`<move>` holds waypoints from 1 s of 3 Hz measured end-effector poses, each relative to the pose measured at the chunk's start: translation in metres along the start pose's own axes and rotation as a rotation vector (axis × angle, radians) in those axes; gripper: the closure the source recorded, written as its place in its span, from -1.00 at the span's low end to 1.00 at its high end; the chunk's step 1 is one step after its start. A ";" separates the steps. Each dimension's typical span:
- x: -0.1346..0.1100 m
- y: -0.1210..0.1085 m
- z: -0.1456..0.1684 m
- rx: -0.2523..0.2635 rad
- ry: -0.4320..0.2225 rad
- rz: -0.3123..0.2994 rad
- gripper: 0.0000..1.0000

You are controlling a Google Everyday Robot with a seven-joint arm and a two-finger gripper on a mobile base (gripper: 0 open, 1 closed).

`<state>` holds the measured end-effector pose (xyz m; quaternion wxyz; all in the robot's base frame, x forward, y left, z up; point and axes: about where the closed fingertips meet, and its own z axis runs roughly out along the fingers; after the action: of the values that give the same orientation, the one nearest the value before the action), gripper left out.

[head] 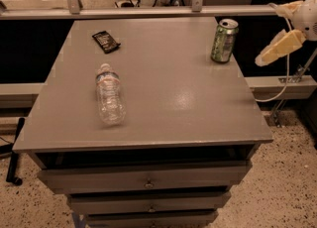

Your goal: Pick green can

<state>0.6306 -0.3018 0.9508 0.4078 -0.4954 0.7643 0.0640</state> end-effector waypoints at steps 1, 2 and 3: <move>0.006 -0.029 0.036 -0.022 -0.113 0.070 -1.00; 0.002 -0.042 0.068 -0.056 -0.220 0.113 -1.00; -0.005 -0.048 0.092 -0.076 -0.304 0.132 -1.00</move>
Offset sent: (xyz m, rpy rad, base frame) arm 0.1144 0.0154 -0.0399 0.3983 -0.0327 0.0656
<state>0.7217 -0.2760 0.9084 0.4943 -0.4438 0.7219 0.1938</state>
